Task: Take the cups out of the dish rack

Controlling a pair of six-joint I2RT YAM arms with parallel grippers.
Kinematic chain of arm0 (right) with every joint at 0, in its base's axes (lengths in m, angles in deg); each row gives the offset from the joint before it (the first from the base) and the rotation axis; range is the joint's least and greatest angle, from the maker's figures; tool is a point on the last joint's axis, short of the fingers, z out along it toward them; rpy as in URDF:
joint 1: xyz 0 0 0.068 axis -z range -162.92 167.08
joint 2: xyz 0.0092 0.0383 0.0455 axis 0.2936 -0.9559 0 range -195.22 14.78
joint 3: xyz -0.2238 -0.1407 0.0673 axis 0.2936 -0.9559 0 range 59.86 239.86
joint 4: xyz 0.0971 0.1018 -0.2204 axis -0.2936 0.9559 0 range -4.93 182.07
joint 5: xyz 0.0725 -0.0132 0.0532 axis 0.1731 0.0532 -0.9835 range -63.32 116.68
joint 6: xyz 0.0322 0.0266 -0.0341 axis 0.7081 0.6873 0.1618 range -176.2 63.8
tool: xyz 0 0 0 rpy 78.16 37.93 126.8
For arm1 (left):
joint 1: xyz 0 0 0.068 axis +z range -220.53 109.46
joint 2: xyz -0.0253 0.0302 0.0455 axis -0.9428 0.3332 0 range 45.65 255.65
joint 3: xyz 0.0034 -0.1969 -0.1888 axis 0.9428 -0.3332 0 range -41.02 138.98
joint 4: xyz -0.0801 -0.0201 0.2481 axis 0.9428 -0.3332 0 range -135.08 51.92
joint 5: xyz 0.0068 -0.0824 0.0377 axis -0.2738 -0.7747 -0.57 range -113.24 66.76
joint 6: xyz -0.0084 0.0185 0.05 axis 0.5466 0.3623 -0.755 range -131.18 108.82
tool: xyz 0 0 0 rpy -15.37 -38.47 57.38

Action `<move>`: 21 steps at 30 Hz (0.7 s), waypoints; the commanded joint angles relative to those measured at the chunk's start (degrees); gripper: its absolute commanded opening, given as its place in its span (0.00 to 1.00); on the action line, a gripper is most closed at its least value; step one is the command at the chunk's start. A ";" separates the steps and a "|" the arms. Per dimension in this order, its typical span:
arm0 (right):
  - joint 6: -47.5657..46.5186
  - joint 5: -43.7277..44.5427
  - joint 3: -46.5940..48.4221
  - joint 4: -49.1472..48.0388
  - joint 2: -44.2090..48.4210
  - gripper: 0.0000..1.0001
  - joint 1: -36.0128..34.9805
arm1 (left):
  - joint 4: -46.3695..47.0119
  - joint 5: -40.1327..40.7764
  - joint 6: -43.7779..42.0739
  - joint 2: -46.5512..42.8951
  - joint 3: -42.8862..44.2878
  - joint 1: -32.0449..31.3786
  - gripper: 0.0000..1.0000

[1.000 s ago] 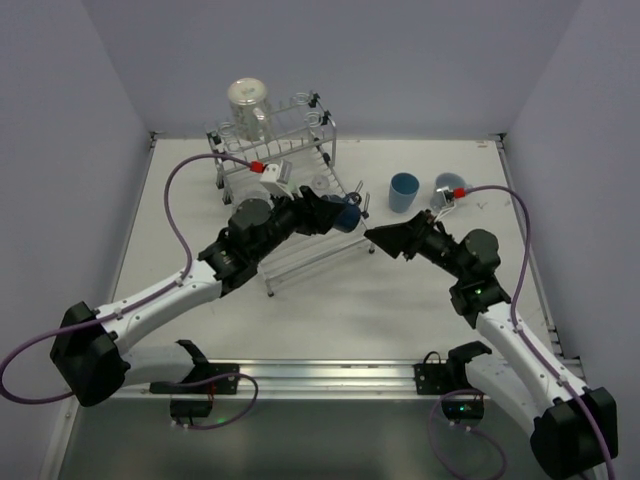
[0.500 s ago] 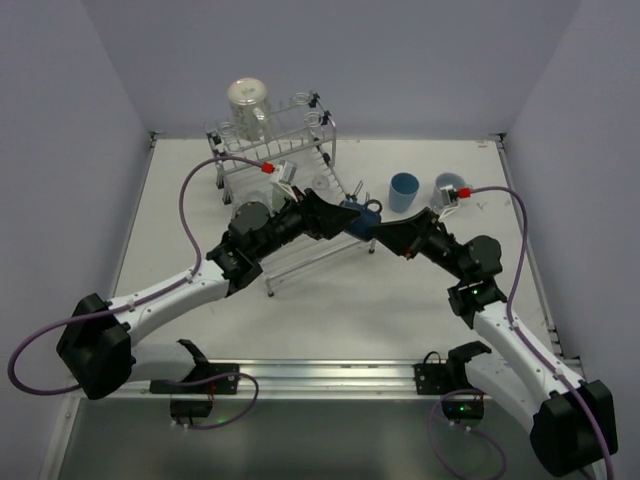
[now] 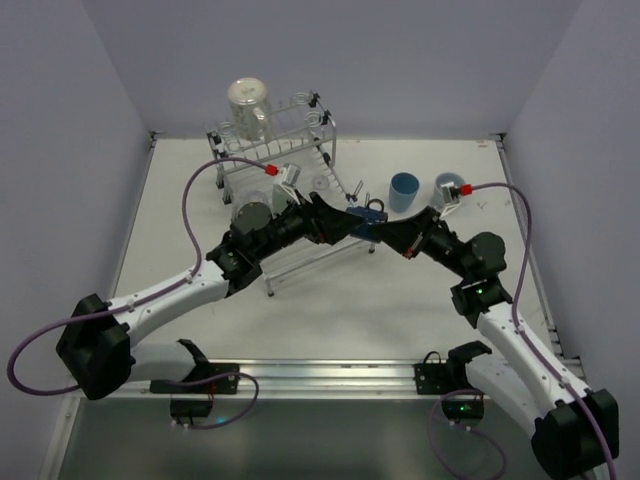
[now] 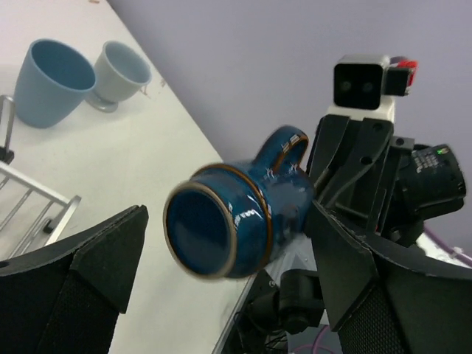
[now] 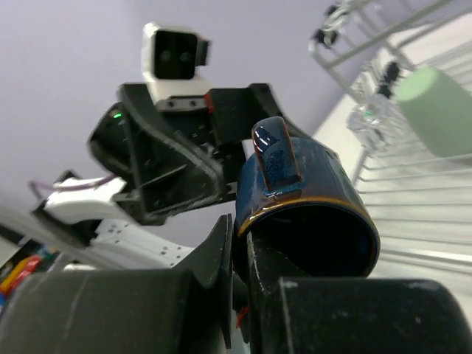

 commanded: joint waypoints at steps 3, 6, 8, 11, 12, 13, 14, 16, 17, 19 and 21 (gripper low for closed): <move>-23.65 12.35 14.32 35.88 4.85 0.00 0.24 | -16.73 7.94 -12.38 -8.62 4.96 -0.33 1.00; -31.85 20.01 22.07 52.78 3.36 0.00 1.91 | -27.72 12.70 -17.48 -14.42 5.93 -0.33 1.00; -34.95 23.43 27.43 63.32 -0.22 0.00 4.37 | -33.98 14.64 -21.35 -18.20 6.80 -0.33 1.00; -39.44 33.35 32.53 72.83 -4.19 0.00 5.86 | -45.94 16.74 -27.94 -21.63 9.00 -0.33 1.00; -40.92 36.25 33.58 74.68 -6.99 0.00 6.22 | -51.10 17.36 -29.78 -22.25 10.57 -0.33 1.00; -41.37 42.11 35.68 78.26 -8.67 0.00 6.92 | -53.42 17.98 -31.28 -23.30 11.11 -0.33 1.00; -41.81 44.35 36.49 79.34 -9.99 0.00 7.79 | -55.01 19.11 -34.08 -23.75 11.38 -0.33 1.00; -42.87 47.95 39.46 83.02 -14.65 0.00 10.43 | -58.27 20.17 -36.73 -25.50 10.95 -0.33 1.00; -43.31 49.89 40.35 83.65 -16.05 0.00 11.22 | -58.45 21.31 -37.09 -26.20 10.16 -0.33 1.00; -43.84 52.53 43.77 86.02 -20.01 0.00 13.59 | -57.32 22.02 -37.01 -29.10 7.00 -0.42 1.00; -44.10 52.72 45.71 86.38 -22.30 0.00 16.66 | -55.20 22.55 -36.74 -31.99 4.54 -0.33 1.00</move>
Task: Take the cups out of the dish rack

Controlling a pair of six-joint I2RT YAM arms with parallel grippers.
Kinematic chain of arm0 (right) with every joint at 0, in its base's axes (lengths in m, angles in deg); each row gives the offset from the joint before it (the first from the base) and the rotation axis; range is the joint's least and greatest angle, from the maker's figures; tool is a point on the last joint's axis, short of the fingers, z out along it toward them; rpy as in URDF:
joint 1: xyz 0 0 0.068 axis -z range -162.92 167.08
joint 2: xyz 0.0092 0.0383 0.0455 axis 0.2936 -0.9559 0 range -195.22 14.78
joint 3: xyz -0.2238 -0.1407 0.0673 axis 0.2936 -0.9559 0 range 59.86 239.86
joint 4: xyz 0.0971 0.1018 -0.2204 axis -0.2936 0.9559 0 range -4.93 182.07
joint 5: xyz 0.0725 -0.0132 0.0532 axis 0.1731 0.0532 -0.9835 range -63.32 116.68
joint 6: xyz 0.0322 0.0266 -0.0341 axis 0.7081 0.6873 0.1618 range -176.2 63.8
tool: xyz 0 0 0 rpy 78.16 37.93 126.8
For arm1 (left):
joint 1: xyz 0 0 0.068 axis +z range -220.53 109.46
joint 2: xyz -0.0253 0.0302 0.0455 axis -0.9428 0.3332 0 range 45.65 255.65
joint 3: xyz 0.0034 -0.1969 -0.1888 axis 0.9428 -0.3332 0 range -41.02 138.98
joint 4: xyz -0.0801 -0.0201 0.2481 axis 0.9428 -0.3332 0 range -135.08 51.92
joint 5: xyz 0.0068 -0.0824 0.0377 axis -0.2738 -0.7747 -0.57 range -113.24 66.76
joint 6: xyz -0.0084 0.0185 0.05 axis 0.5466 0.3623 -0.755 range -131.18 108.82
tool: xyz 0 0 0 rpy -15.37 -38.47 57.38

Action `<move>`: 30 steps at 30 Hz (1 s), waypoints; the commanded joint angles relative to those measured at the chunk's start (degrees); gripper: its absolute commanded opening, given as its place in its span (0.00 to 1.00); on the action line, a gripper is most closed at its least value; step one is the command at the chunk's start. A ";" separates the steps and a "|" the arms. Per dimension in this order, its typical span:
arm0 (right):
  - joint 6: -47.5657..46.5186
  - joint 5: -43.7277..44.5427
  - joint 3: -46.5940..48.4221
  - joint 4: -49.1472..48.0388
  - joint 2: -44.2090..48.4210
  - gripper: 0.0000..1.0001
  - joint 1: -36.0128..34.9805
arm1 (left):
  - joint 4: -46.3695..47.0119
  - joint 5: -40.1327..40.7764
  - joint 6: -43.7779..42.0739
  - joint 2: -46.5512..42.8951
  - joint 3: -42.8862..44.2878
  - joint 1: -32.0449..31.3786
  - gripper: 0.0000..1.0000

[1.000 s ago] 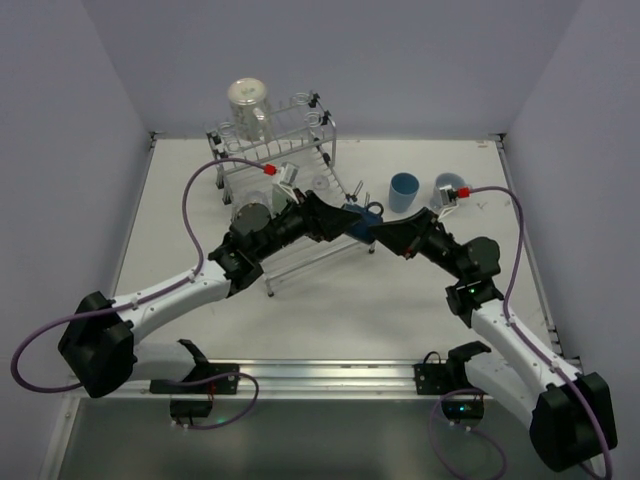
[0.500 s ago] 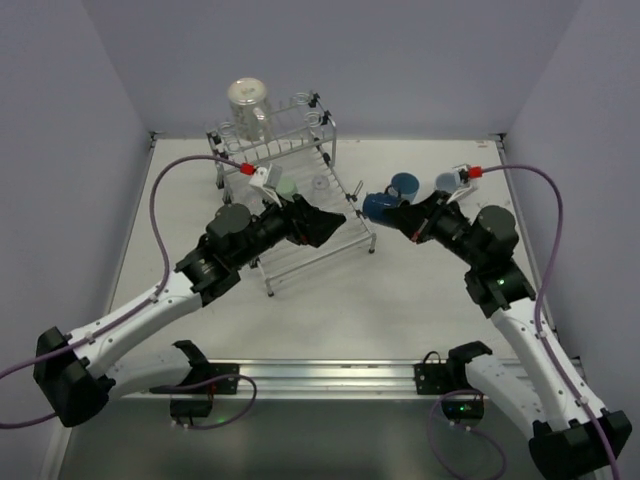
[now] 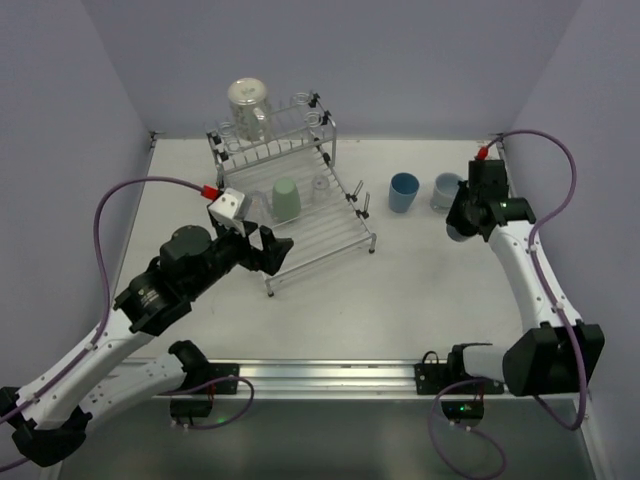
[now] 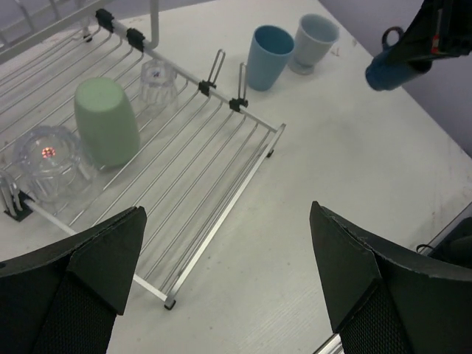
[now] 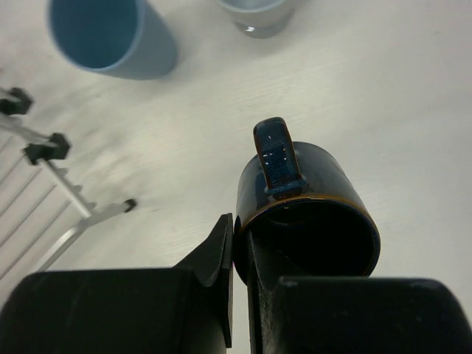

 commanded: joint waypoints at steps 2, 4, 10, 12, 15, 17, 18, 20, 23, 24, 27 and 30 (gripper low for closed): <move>-3.62 5.17 9.47 3.42 -4.41 0.00 4.59 | -0.75 4.59 -3.56 -4.93 -5.80 -0.03 1.00; -3.98 6.30 13.76 3.85 -9.75 0.00 5.38 | -0.31 4.86 -4.00 -6.52 -7.38 -0.03 1.00; -6.26 6.75 24.76 4.56 -24.43 0.00 8.29 | 0.14 5.47 -3.56 -8.81 -9.41 -0.03 1.00; -7.23 6.66 27.83 4.82 -27.18 0.00 8.55 | 0.14 5.91 -3.47 -9.07 -9.50 -0.03 1.00; -7.67 5.00 29.78 4.82 -31.75 0.00 9.87 | 0.05 6.44 -3.30 -8.81 -9.76 -0.03 1.00; -7.50 3.86 29.69 4.65 -34.03 0.00 11.01 | 0.14 6.61 -3.21 -8.28 -9.76 -0.03 1.00; -7.41 2.72 29.61 4.30 -34.74 0.00 11.19 | 0.14 6.70 -3.30 -8.19 -9.76 -0.03 1.00; -7.49 2.44 28.82 3.16 -35.89 0.00 11.54 | 0.14 6.79 -3.30 -7.67 -9.76 -0.03 1.00; -7.50 1.39 28.47 2.28 -37.47 0.00 12.42 | 0.22 6.79 -3.30 -6.96 -9.76 0.06 1.00; -7.49 1.30 28.20 2.01 -38.17 0.00 12.60 | 0.31 6.79 -3.21 -6.87 -9.76 0.06 1.00; -7.41 -0.89 26.80 0.09 -38.53 0.00 13.91 | 0.49 6.97 -3.21 -6.78 -9.85 0.06 1.00; -7.23 -3.09 25.48 -0.80 -39.23 0.00 15.49 | 0.49 7.32 -3.30 -6.35 -9.85 0.06 1.00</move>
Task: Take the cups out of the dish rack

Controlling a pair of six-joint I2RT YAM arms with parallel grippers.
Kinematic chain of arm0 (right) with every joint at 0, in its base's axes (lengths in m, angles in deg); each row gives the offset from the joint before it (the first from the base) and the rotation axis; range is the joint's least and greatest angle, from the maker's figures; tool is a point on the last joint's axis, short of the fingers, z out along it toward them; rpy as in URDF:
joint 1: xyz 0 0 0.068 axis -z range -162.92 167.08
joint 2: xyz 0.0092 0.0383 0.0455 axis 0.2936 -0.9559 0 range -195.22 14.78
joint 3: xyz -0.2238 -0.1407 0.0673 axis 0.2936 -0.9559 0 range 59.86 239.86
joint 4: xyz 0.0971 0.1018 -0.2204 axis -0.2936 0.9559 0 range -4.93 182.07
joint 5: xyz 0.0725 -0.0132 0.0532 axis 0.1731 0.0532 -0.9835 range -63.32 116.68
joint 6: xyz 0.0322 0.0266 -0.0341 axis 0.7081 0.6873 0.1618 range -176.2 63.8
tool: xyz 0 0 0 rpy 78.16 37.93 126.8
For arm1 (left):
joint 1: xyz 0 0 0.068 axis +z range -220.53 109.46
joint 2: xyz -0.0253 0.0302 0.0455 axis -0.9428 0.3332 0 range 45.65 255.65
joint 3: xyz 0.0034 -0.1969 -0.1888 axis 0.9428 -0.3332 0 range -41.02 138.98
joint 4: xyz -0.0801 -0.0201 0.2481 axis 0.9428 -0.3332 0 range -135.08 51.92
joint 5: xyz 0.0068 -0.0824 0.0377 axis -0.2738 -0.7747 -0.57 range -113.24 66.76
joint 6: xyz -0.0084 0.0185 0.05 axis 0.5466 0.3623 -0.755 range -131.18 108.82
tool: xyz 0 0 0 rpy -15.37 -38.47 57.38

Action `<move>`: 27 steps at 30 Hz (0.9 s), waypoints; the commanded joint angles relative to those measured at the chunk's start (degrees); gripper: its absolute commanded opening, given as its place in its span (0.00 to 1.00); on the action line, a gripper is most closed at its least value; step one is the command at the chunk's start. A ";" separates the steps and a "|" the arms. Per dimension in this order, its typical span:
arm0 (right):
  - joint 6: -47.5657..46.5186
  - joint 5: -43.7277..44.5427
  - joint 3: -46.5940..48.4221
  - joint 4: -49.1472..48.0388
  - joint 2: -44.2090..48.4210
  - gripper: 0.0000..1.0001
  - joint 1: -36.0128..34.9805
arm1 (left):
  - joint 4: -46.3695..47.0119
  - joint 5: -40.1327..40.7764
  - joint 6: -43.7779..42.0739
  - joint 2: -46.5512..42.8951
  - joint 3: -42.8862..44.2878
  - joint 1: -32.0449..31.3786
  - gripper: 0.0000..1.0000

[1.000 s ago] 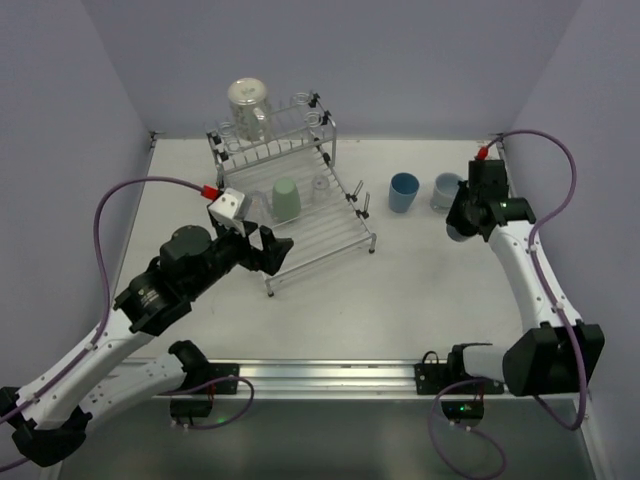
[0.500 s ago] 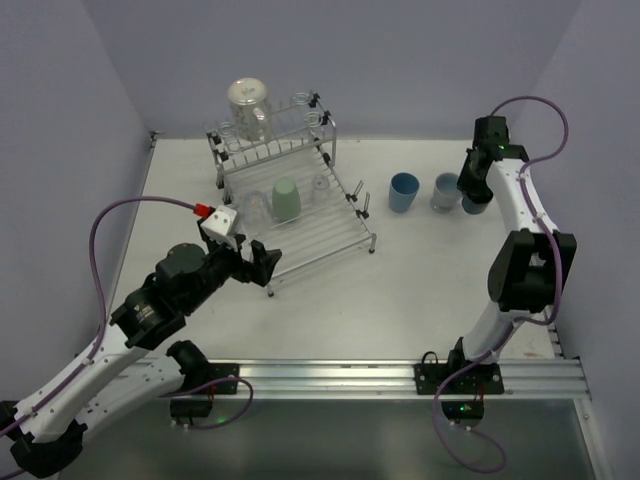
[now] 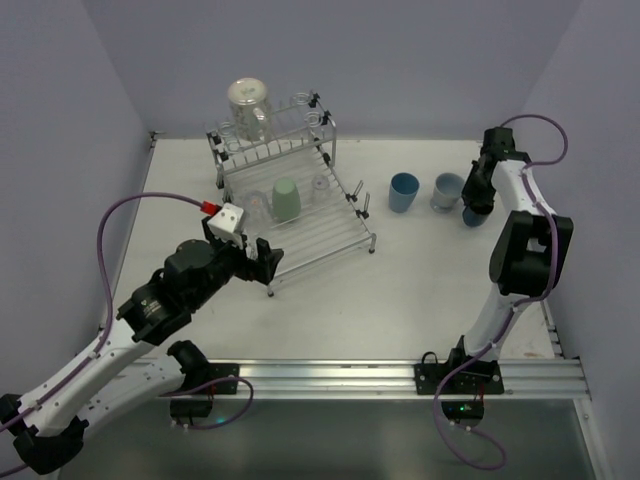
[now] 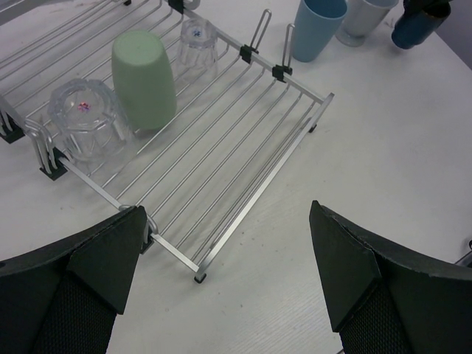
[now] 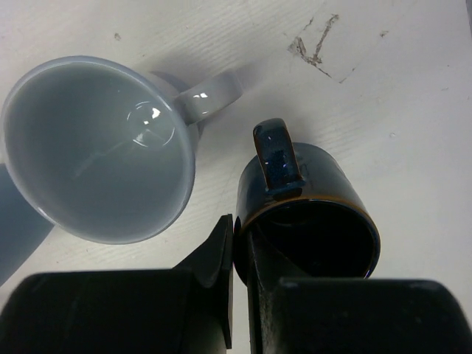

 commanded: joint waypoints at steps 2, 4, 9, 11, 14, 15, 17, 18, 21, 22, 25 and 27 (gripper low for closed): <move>-0.94 -2.66 -1.50 -4.96 -0.11 0.00 2.56 | 1.47 1.77 -1.31 0.28 -0.45 0.06 1.00; -1.03 -3.01 -2.55 -5.14 -0.28 0.00 3.00 | 1.47 2.12 -1.31 0.54 -0.45 0.06 1.00; -1.11 -3.97 -3.26 -5.84 -0.72 0.01 3.88 | 1.21 2.47 -1.31 1.86 -0.19 0.15 1.00; -1.03 -4.41 -3.17 -5.93 -1.51 0.06 4.14 | 1.12 2.91 -1.31 2.04 -0.10 0.15 1.00; -0.76 -4.94 -3.26 -5.84 -2.13 0.13 4.14 | 0.94 3.52 -1.22 1.95 -0.10 0.15 1.00; -0.76 -5.20 -3.26 -5.93 -2.31 0.16 4.06 | 0.94 3.79 -1.22 2.04 -0.19 0.15 1.00; -0.85 -4.94 -3.26 -5.84 -2.40 0.20 4.06 | 0.85 4.05 -1.22 2.12 -0.01 0.15 1.00; -0.76 -4.77 -3.26 -5.84 -2.31 0.21 4.14 | 0.85 4.14 -1.22 2.21 -0.01 0.15 1.00; -0.50 -3.98 -3.43 -5.84 -1.17 0.35 4.14 | 0.77 4.14 -1.13 2.39 -0.01 0.15 1.00; -0.15 -3.19 -3.52 -5.84 -0.56 0.41 4.06 | 0.85 4.32 -1.22 2.56 -0.01 0.15 1.00; 0.46 -2.48 -3.79 -5.84 2.96 0.63 4.14 | 0.68 5.02 -1.22 3.26 0.69 0.15 1.00; 0.99 -1.96 -3.96 -5.93 5.33 0.73 4.06 | 0.59 5.98 -1.13 3.79 1.21 0.15 1.00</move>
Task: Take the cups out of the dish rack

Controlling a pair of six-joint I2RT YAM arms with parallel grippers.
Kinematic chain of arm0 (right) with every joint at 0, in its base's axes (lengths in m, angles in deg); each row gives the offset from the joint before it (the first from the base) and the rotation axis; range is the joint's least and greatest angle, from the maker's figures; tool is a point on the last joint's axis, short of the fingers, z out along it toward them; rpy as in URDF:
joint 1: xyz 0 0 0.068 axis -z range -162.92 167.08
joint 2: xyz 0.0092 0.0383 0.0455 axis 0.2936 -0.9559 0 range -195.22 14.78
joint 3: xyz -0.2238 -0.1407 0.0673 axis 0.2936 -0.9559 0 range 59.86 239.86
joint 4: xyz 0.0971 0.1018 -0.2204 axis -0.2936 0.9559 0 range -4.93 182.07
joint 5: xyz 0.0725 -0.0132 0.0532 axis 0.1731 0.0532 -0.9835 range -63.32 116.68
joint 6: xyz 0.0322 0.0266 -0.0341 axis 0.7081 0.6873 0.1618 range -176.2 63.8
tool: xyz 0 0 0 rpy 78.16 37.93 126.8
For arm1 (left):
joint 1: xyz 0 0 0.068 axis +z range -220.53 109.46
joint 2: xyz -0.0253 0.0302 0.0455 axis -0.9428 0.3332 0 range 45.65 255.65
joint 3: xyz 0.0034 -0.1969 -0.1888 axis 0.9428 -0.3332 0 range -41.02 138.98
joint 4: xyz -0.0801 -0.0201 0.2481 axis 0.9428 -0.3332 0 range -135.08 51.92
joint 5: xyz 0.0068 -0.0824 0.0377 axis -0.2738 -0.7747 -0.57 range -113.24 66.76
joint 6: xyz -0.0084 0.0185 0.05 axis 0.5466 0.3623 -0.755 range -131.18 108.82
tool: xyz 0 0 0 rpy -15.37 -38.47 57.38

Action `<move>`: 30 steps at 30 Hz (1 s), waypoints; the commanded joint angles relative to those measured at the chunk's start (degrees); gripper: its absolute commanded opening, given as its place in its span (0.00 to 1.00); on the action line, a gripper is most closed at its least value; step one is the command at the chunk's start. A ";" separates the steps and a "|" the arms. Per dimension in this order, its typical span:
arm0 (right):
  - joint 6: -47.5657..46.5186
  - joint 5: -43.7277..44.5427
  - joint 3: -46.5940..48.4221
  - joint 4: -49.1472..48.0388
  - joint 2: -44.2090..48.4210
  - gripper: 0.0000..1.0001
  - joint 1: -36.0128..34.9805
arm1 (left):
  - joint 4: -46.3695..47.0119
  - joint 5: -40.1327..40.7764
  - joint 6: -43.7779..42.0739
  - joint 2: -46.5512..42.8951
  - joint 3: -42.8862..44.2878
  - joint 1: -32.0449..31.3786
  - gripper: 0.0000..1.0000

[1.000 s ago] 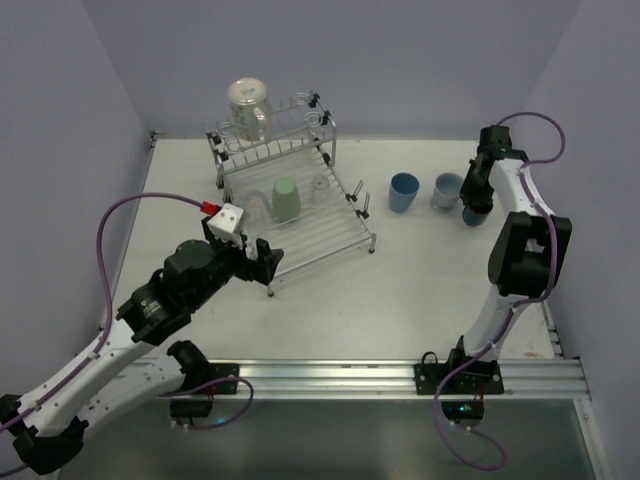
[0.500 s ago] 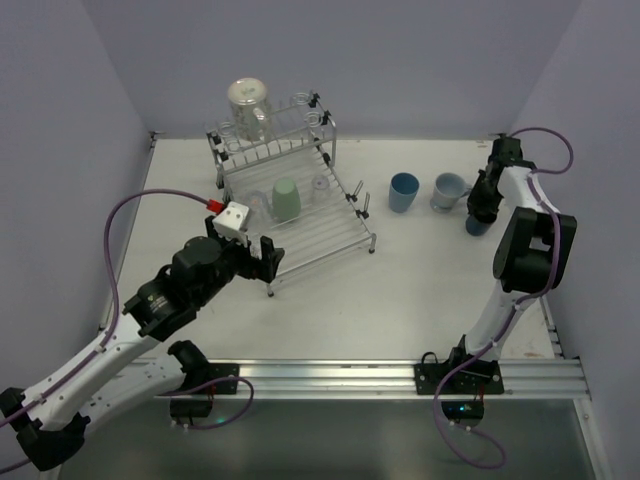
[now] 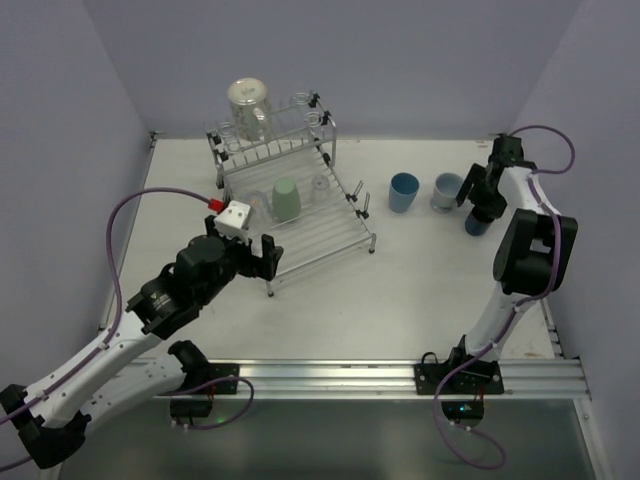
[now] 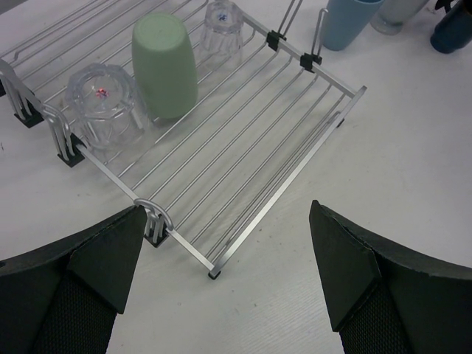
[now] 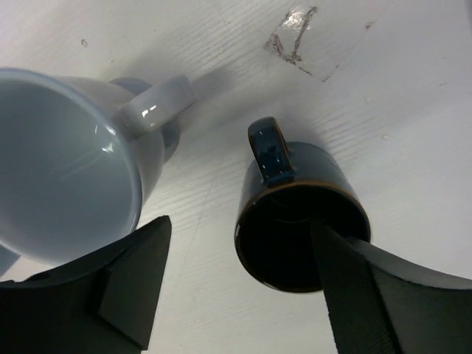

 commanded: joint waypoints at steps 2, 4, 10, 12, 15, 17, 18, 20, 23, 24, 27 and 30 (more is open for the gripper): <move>2.00 1.00 -1.07 -2.46 10.77 0.86 0.21 | -0.24 3.45 -0.87 2.03 3.05 0.24 1.00; 3.76 -0.32 -2.39 -4.12 16.21 0.95 0.21 | -0.68 5.38 -0.87 3.61 4.37 0.24 1.00; 11.05 -7.70 -15.39 -17.29 33.78 0.99 -0.66 | -3.93 9.61 0.80 13.51 13.68 0.24 1.00; 12.81 -10.51 -21.54 -22.49 40.91 0.99 -1.72 | -4.99 11.27 1.15 17.13 17.99 0.24 1.00; 12.91 -11.58 -29.01 -28.12 48.73 0.99 -6.19 | -5.96 13.21 1.33 27.83 22.99 0.41 1.00; 12.56 -12.10 -33.94 -31.64 53.20 0.99 -10.41 | -5.34 12.26 1.15 32.24 25.02 1.11 1.00; 12.90 -12.45 -35.17 -32.08 54.45 0.99 -11.73 | -5.25 11.46 1.24 34.44 27.65 2.16 1.00; 13.17 -15.17 -38.85 -34.35 57.87 0.99 -15.16 | -4.21 10.76 1.24 40.25 29.60 2.87 1.00; 15.19 -19.21 -43.51 -37.88 61.22 0.99 -17.45 | 0.97 10.05 0.02 44.74 31.54 4.19 1.00; 16.15 -20.27 -44.32 -38.23 62.80 0.99 -17.89 | 3.42 9.53 -0.16 46.83 31.71 5.24 1.00; 16.25 -22.47 -46.34 -38.85 64.83 0.99 -19.39 | 6.85 8.30 -0.95 50.01 33.38 7.70 0.96; 16.42 -24.14 -46.87 -38.85 66.06 0.99 -19.83 | 7.58 8.90 -1.40 54.40 34.44 9.11 0.95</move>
